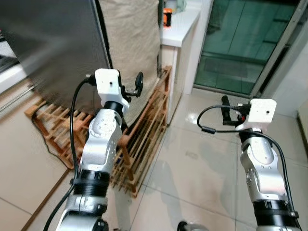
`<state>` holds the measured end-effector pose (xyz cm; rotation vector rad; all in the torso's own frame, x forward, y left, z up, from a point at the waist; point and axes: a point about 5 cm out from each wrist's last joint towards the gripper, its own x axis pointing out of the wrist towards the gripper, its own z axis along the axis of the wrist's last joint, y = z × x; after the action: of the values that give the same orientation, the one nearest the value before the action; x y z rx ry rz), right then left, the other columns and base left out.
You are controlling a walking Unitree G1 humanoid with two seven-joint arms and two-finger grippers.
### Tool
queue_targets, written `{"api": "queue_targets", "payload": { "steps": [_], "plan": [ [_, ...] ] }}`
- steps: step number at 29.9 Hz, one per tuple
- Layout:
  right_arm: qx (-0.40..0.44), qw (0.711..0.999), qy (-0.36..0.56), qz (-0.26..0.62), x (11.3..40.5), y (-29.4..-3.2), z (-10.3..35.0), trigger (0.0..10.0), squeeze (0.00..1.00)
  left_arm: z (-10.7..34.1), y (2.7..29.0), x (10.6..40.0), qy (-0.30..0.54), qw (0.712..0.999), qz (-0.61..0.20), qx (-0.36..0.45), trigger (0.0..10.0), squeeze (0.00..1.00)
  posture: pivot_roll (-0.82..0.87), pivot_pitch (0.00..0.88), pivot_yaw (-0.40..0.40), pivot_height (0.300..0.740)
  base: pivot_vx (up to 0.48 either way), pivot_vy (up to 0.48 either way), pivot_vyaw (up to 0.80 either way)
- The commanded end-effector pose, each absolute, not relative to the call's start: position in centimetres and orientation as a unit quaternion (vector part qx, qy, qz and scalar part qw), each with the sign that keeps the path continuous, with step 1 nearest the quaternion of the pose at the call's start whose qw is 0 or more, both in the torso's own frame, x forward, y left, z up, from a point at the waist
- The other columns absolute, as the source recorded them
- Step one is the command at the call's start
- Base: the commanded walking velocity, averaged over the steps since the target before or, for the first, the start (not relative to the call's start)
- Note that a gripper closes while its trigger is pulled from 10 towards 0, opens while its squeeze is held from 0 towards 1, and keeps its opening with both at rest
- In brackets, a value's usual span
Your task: Restocking fridge
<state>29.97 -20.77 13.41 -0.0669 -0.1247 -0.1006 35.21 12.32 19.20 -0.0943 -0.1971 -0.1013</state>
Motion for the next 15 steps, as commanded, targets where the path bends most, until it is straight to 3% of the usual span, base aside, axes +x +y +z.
{"api": "queue_targets", "payload": {
  "steps": [1,9,15],
  "plan": [
    [-0.032,0.996,-0.065,-0.044,30.3,-20.4,13.6,10.0,0.0,18.2,14.1,35.6,-0.07,0.996,0.004,-0.052,10.0,0.0,-0.16,0.014,0.033,0.74,0.0,0.0,0.0],
    [-0.034,0.997,-0.06,-0.044,29.8,-20.5,13.4,10.0,0.0,19.1,15.2,36.2,-0.085,0.994,0.044,-0.051,10.0,0.0,-0.18,0.032,0.034,0.74,0.0,0.0,0.0],
    [-0.032,0.997,-0.056,-0.031,29.7,-20.2,13.4,10.0,0.0,18.6,13.2,36.0,-0.083,0.995,-0.018,-0.052,10.0,0.0,-0.18,0.045,0.032,0.74,0.0,0.0,0.0]
  ]
}}
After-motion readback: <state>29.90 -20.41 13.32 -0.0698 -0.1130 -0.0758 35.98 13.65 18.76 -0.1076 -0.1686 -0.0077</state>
